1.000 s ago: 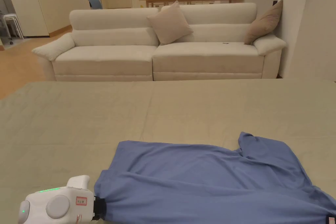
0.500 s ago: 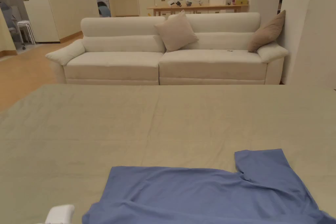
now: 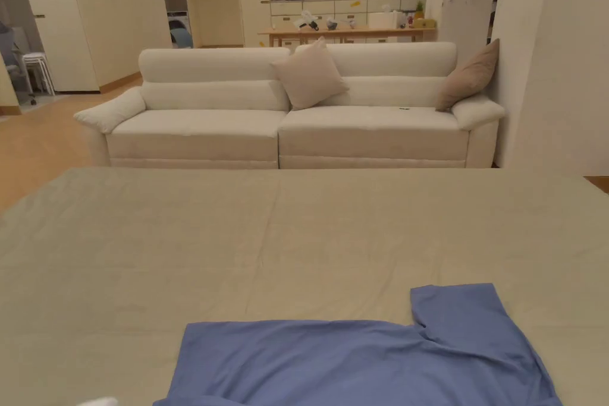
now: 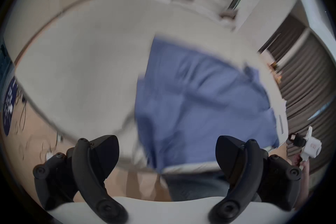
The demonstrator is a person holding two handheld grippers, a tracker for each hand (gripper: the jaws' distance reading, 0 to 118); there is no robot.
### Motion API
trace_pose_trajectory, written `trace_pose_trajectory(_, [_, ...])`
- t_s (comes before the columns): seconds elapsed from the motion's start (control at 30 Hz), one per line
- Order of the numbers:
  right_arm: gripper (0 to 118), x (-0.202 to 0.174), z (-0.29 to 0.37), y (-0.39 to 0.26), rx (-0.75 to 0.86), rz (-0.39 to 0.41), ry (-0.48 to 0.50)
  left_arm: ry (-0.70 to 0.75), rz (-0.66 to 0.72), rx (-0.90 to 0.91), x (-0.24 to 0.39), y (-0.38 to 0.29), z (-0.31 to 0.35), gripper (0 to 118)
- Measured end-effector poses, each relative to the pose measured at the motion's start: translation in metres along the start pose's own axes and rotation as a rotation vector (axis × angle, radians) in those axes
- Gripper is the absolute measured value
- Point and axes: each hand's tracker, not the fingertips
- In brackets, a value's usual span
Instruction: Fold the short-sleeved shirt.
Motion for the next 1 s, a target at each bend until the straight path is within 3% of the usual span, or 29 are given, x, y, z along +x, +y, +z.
trace_pose_trajectory(0.07, [103, -0.012, 0.044, 0.037, 0.252, -0.013, 0.105, -0.024, -0.103, 0.222, 0.021, 0.022, 0.046, 108])
trace_pose_trajectory(0.13, [112, -0.027, 0.08, 0.072, 0.493, 0.006, 0.108, 0.032, -0.194, 0.415, 0.043, 0.04, 0.084, 108])
trace_pose_trajectory(0.2, [114, -0.039, 0.094, 0.097, 0.554, 0.009, 0.075, 0.068, -0.186, 0.525, 0.058, 0.055, 0.107, 108])
trace_pose_trajectory(0.27, [109, -0.046, 0.097, 0.118, 0.515, 0.007, 0.103, 0.018, -0.152, 0.548, 0.062, 0.073, 0.115, 104])
trace_pose_trajectory(0.3, [91, -0.048, 0.095, 0.124, 0.52, 0.006, 0.115, -0.041, -0.152, 0.549, 0.067, 0.08, 0.114, 83])
trace_pose_trajectory(0.33, [61, -0.05, 0.093, 0.126, 0.531, -0.008, 0.112, -0.057, -0.141, 0.55, 0.067, 0.088, 0.108, 51])
trace_pose_trajectory(0.37, [25, -0.055, 0.089, 0.132, 0.543, -0.014, 0.1, -0.049, -0.139, 0.532, 0.067, 0.099, 0.097, 10])
trace_pose_trajectory(0.4, [0, -0.056, 0.083, 0.136, 0.537, -0.009, 0.098, -0.026, -0.142, 0.51, 0.067, 0.112, 0.078, 0])
trace_pose_trajectory(0.43, [0, -0.06, 0.077, 0.139, 0.533, -0.006, 0.082, 0.033, -0.15, 0.476, 0.064, 0.122, 0.064, 0])
trace_pose_trajectory(0.57, [0, -0.063, 0.057, 0.145, 0.523, -0.021, 0.08, -0.049, -0.102, 0.225, 0.043, 0.172, -0.02, 0])
trace_pose_trajectory(0.7, [0, -0.064, 0.032, 0.15, 0.485, -0.009, 0.057, -0.004, -0.055, -0.058, 0.005, 0.216, -0.127, 0])
trace_pose_trajectory(0.83, [0, -0.065, 0.004, 0.148, 0.423, 0.041, 0.01, 0.07, -0.052, -0.136, -0.014, 0.232, -0.198, 0])
trace_pose_trajectory(0.87, [0, -0.064, -0.002, 0.148, 0.417, 0.027, 0.012, 0.095, -0.068, -0.144, -0.018, 0.235, -0.211, 11])
trace_pose_trajectory(0.93, [0, -0.06, -0.017, 0.146, 0.373, 0.001, 0.035, 0.165, -0.106, -0.232, -0.023, 0.231, -0.243, 105])
trace_pose_trajectory(0.97, [0, -0.059, -0.023, 0.146, 0.36, -0.01, 0.034, 0.175, -0.122, -0.271, -0.027, 0.224, -0.248, 117])
trace_pose_trajectory(1.0, [0, -0.059, -0.029, 0.145, 0.351, -0.011, 0.025, 0.164, -0.133, -0.247, -0.03, 0.223, -0.264, 113])
